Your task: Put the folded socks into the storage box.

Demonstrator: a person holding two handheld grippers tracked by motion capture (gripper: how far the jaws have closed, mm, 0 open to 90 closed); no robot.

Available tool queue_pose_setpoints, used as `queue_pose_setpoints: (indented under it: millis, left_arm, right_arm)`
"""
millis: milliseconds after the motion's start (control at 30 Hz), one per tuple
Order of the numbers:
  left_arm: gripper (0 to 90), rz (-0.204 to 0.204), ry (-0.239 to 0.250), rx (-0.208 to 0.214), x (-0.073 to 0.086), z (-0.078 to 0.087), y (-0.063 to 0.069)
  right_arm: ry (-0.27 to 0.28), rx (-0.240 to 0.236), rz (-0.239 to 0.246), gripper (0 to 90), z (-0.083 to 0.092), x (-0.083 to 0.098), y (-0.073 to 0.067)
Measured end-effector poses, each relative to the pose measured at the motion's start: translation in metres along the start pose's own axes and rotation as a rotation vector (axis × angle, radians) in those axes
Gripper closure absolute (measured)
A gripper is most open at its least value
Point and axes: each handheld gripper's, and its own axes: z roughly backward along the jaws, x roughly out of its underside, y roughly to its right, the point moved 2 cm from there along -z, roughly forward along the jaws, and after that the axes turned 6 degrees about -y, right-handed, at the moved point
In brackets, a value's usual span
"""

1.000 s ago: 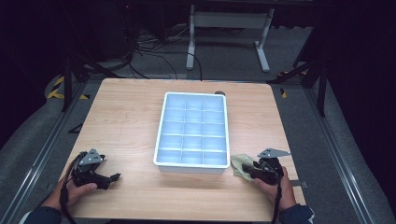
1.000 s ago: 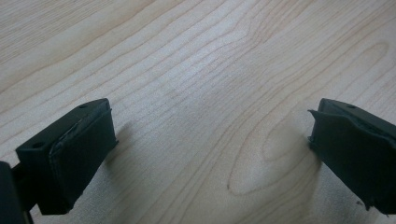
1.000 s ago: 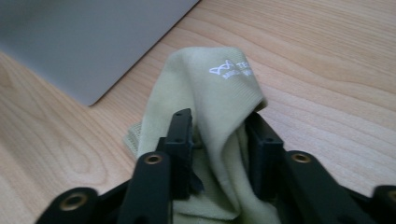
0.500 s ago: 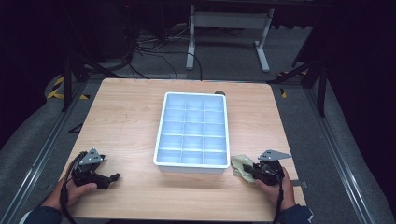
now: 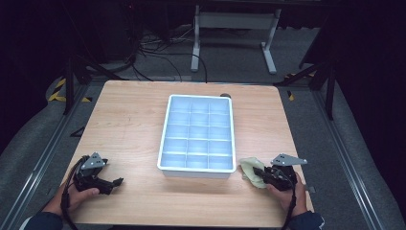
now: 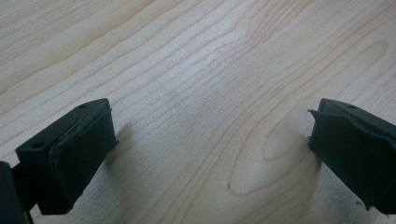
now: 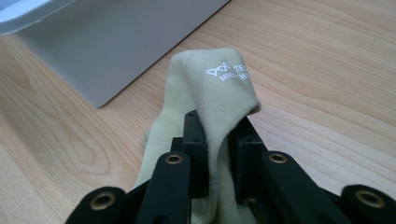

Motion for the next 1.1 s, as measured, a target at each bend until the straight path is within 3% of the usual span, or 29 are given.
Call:
queue_pose_setpoints:
  millis: [533, 1100]
  left_arm:
    - [0.4, 0.002, 0.000, 0.000, 0.000, 0.000, 0.000]
    - [0.4, 0.002, 0.000, 0.000, 0.000, 0.000, 0.000]
  right_arm:
    - [0.049, 0.025, -0.001, 79.0, 0.016, -0.002, 0.006]
    - [0.116, 0.042, 0.077, 79.0, 0.038, -0.025, -0.003]
